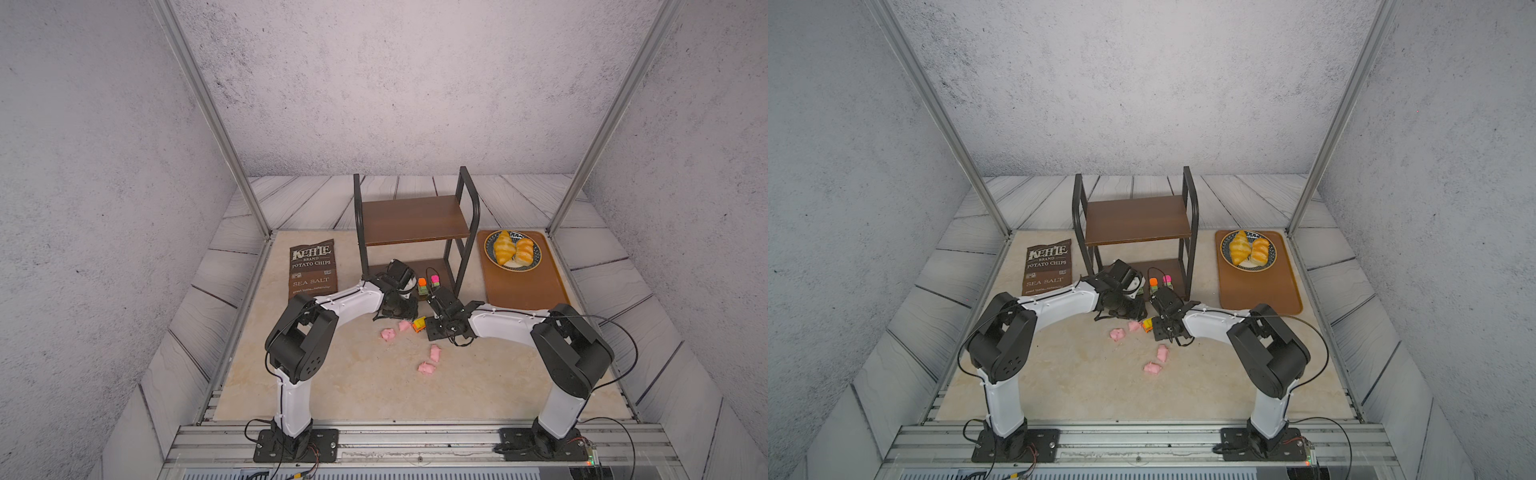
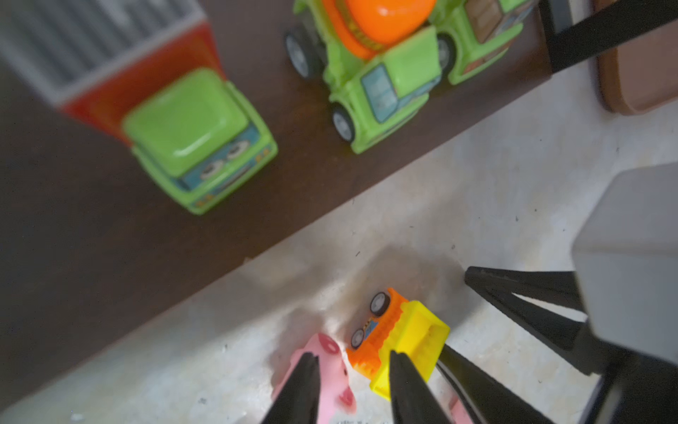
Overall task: Organize plastic toys on shelves
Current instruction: Adjust the plastic toy at the center of the board.
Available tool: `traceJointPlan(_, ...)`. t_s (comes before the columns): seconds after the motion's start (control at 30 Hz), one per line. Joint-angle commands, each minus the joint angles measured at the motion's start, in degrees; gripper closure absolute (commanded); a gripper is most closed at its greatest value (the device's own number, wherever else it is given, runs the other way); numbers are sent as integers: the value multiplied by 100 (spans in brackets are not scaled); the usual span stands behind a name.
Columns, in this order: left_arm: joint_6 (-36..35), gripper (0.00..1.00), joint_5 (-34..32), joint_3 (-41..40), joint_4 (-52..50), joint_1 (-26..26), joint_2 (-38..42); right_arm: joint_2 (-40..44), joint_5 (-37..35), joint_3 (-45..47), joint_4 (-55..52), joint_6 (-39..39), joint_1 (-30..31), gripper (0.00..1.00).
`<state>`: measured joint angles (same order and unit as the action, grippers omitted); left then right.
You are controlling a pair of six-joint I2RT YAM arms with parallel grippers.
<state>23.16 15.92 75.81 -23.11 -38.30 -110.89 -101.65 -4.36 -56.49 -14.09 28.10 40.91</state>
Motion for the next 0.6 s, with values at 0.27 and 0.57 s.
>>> traceJointPlan(0.27,-345,85,621,-3,-48,-98,-201,-81,286,97,-2,91,-157,46)
traceJointPlan(0.57,-107,85,799,-536,197,-97,118,-240,303,-174,-151,-41,-180,46)
